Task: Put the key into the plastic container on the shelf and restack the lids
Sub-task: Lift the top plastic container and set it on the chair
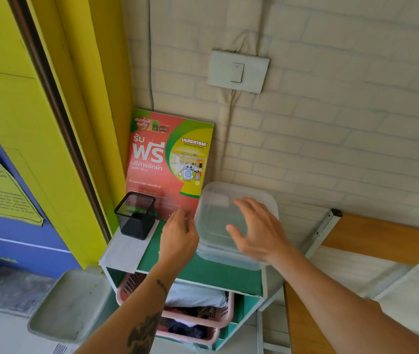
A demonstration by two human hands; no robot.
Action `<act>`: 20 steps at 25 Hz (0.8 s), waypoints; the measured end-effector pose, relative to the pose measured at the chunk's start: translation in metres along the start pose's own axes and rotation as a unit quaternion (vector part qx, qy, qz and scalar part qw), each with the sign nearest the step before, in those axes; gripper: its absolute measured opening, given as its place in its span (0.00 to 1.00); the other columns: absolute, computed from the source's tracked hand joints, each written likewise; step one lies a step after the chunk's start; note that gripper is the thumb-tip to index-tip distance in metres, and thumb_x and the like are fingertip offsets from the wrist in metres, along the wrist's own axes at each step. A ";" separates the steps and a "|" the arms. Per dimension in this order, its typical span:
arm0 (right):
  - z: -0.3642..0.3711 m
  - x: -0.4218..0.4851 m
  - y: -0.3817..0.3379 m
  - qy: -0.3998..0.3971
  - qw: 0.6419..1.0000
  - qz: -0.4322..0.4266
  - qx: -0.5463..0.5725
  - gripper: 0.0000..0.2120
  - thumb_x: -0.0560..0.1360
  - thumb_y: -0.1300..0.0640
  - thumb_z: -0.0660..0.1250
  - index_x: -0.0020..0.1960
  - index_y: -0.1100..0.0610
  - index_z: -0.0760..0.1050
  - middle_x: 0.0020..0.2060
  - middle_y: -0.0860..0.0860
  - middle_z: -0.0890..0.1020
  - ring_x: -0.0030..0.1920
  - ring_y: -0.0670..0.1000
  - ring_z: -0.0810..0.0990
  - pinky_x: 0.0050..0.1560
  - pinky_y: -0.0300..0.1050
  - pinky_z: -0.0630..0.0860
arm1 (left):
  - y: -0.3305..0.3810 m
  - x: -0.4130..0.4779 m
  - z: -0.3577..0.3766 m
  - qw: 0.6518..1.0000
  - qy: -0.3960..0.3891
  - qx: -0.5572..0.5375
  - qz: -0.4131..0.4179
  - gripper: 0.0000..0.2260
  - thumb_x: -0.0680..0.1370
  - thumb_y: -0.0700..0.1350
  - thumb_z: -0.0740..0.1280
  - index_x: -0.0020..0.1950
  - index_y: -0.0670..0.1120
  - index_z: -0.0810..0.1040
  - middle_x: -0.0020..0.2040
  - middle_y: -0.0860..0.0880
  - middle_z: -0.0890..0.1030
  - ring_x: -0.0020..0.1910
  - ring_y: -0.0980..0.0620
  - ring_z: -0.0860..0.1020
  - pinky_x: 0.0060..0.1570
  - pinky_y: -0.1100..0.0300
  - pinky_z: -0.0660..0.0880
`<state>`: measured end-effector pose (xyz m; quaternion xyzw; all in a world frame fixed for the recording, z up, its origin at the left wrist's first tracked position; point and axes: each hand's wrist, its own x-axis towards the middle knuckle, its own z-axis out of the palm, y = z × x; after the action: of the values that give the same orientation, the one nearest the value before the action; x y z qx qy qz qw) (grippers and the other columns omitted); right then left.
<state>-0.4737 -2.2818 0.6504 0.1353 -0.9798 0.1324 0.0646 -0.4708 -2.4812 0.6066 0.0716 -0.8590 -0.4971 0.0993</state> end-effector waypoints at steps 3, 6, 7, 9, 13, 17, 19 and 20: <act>-0.001 -0.010 0.036 0.006 0.989 0.144 0.037 0.33 0.77 0.39 0.59 0.77 0.51 0.56 0.78 0.54 0.56 0.76 0.57 0.56 0.70 0.57 0.64 | 0.013 0.007 0.009 0.996 -0.063 0.041 0.055 0.20 0.80 0.45 0.59 0.72 0.47 0.68 0.68 0.47 0.74 0.64 0.46 0.74 0.62 0.51 0.71; 0.007 -0.022 0.050 -0.015 0.965 0.238 0.112 0.33 0.78 0.40 0.58 0.78 0.47 0.51 0.80 0.53 0.49 0.78 0.57 0.51 0.72 0.58 0.58 | 0.012 0.012 0.021 0.987 -0.128 0.080 0.046 0.27 0.81 0.49 0.58 0.79 0.46 0.56 0.78 0.47 0.62 0.75 0.47 0.62 0.72 0.52 0.60; 0.010 -0.024 0.049 -0.022 0.957 0.249 0.147 0.33 0.78 0.40 0.58 0.79 0.47 0.50 0.80 0.52 0.48 0.79 0.56 0.50 0.74 0.58 0.56 | 0.010 0.012 0.024 0.986 -0.138 0.089 0.044 0.28 0.81 0.50 0.58 0.79 0.47 0.54 0.79 0.48 0.59 0.76 0.47 0.60 0.73 0.51 0.59; 0.014 -0.027 0.043 -0.030 0.948 0.249 0.195 0.34 0.78 0.41 0.59 0.79 0.47 0.49 0.80 0.51 0.47 0.79 0.53 0.48 0.75 0.57 0.53 | 0.008 0.013 0.031 0.985 -0.136 0.098 0.045 0.29 0.80 0.50 0.59 0.79 0.47 0.53 0.80 0.47 0.57 0.77 0.47 0.58 0.74 0.51 0.58; 0.014 -0.026 0.027 -0.011 0.934 0.257 0.247 0.33 0.79 0.43 0.61 0.78 0.47 0.51 0.80 0.51 0.44 0.79 0.54 0.48 0.74 0.54 0.53 | 0.011 0.011 0.035 0.989 -0.102 0.103 0.041 0.30 0.78 0.49 0.61 0.79 0.46 0.55 0.79 0.47 0.59 0.77 0.46 0.60 0.73 0.49 0.62; 0.012 -0.025 0.026 0.010 0.933 0.252 0.257 0.31 0.79 0.45 0.62 0.78 0.49 0.54 0.80 0.53 0.48 0.79 0.54 0.49 0.74 0.52 0.52 | 0.019 0.009 0.034 0.990 -0.089 0.108 0.034 0.31 0.78 0.49 0.62 0.79 0.46 0.56 0.79 0.47 0.61 0.76 0.45 0.62 0.73 0.47 0.63; 0.012 -0.024 0.027 0.020 0.931 0.256 0.259 0.30 0.79 0.45 0.62 0.78 0.49 0.56 0.80 0.53 0.50 0.79 0.54 0.49 0.74 0.52 0.52 | 0.024 0.007 0.034 0.991 -0.077 0.107 0.038 0.31 0.77 0.49 0.62 0.78 0.46 0.57 0.78 0.47 0.62 0.75 0.45 0.63 0.73 0.47 0.64; 0.012 -0.024 0.027 0.025 0.930 0.257 0.260 0.30 0.79 0.45 0.62 0.77 0.50 0.57 0.80 0.53 0.51 0.79 0.54 0.50 0.74 0.52 0.53 | 0.025 0.007 0.033 0.991 -0.070 0.104 0.040 0.31 0.77 0.49 0.63 0.78 0.46 0.58 0.78 0.47 0.63 0.75 0.45 0.64 0.72 0.46 0.65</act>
<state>-0.4598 -2.2543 0.6287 -0.1124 -0.9102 0.3983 0.0155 -0.4863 -2.4422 0.6133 0.0120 -0.9129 -0.4050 0.0504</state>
